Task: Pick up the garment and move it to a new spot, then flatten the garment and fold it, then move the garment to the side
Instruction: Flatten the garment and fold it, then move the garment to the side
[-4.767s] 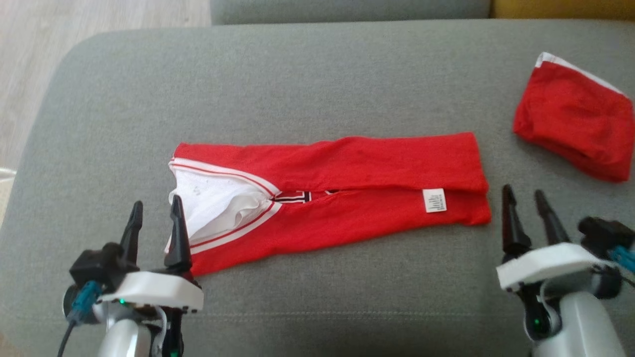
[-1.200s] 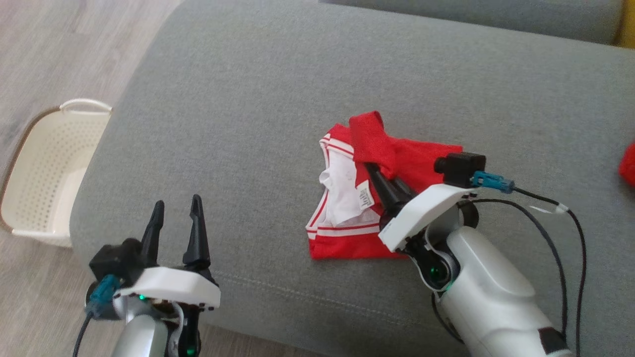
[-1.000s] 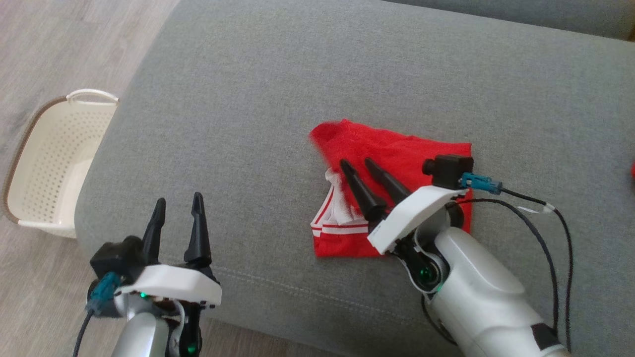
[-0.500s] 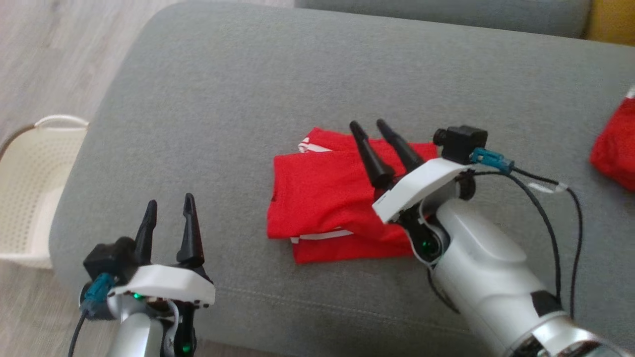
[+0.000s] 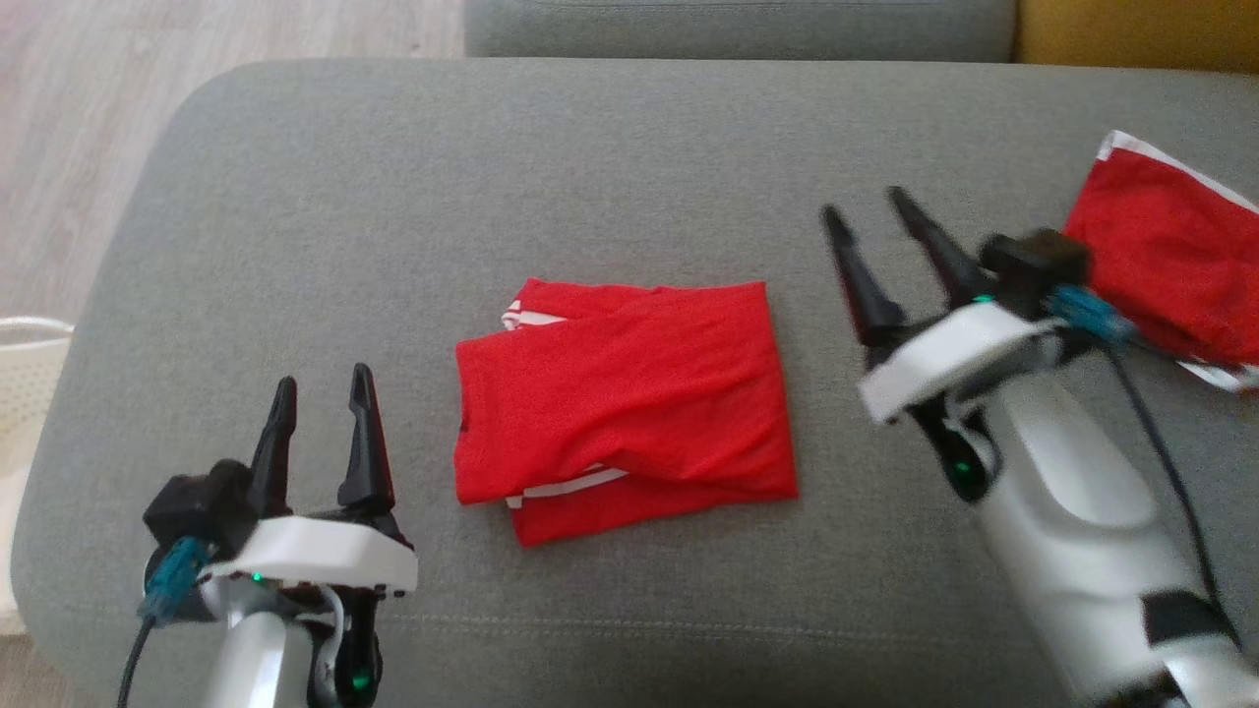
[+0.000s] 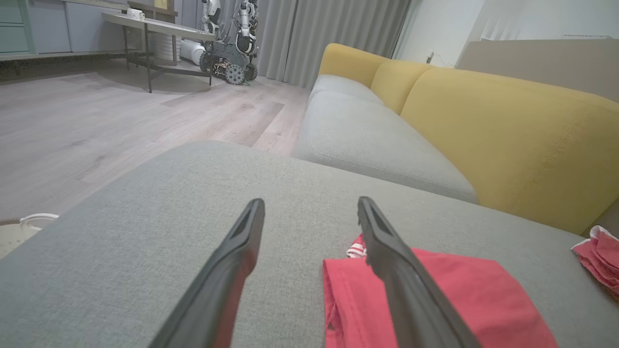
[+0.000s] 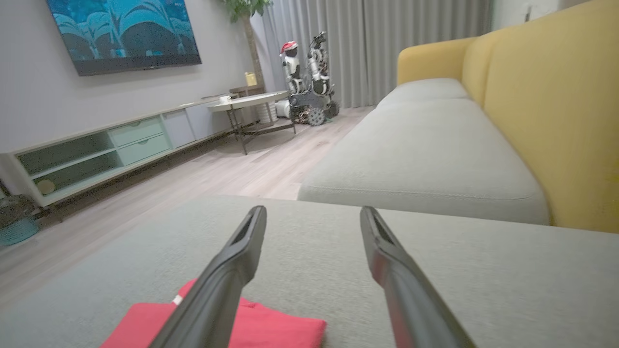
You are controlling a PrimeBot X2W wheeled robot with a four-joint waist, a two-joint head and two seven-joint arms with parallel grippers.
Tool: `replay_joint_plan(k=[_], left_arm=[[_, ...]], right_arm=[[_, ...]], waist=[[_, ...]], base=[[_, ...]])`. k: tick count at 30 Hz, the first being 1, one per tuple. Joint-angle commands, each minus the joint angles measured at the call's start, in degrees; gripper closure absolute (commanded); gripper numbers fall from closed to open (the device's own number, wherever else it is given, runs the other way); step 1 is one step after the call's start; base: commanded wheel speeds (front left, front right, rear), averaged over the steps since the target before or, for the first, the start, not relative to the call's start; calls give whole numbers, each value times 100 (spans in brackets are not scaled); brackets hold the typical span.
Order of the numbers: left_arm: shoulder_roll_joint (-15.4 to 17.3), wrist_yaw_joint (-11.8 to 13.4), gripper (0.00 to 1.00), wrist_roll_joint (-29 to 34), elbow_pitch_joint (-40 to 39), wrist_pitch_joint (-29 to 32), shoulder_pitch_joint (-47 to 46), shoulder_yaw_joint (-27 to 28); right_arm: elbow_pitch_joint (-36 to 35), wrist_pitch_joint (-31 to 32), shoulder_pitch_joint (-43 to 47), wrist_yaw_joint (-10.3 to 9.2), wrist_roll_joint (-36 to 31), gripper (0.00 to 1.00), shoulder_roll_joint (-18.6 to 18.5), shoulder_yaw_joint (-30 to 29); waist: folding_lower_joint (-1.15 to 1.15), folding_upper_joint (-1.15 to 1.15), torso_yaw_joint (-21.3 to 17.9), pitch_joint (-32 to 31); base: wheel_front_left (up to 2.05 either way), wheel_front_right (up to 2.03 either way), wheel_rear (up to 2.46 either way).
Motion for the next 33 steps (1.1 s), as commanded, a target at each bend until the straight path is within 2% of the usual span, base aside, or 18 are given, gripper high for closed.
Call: replay_joint_plan(k=[1,6,7,11,16,22,33], left_arm=[[39,23,0,-33,-249,-69,-231,185],[39,17,0,-55,-439,-69,-192,132],[39,17,0,-55,-439,-69,-192,132],[39,11,0,-9,-392,-69,-68,71],[39,9,0,2,-438,-69,81,106],[39,5,0,173,-545,-69,203,93],[39,9,0,266,-642,-69,252,38]], right_arm=[[-436,-70,246,36,-198,0,-23,-206],[-1572,-71,1161,36,-850,0,-110,-1281],[-1572,-71,1161,36,-850,0,-110,-1281],[-2361,-71,1943,36,-1307,0,142,-1978],[-3191,-71,2803,36,-1834,0,453,-2377],[-3525,-72,3166,36,-2121,0,590,-2506],[-3562,-72,3206,36,-2197,0,678,-2601]], waist=[[0,0,-65,-22],[0,0,-139,-65],[0,0,-139,-65],[0,0,-180,-110],[0,0,-207,-103],[0,0,-202,-97],[0,0,-172,-97]], base=[[0,0,0],[0,0,0],[0,0,0],[0,0,0],[0,0,0],[0,0,0],[0,0,0]])
